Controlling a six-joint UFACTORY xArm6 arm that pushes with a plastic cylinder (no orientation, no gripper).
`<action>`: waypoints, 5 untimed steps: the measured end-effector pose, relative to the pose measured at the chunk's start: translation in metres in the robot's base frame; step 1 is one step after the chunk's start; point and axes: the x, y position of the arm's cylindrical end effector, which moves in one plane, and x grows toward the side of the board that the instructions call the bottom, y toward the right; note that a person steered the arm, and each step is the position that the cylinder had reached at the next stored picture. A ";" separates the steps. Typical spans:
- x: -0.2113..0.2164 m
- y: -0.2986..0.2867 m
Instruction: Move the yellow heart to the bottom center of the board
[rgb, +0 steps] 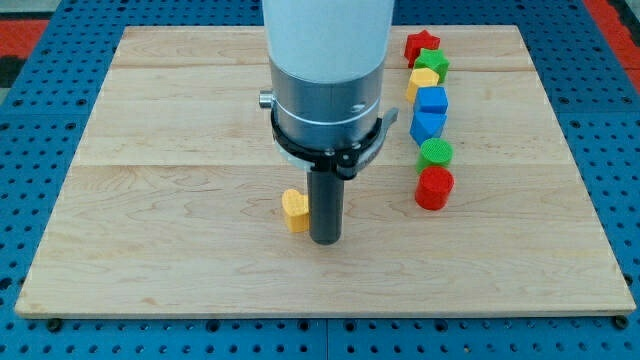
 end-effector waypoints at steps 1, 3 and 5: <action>-0.080 -0.016; -0.111 -0.087; -0.044 -0.011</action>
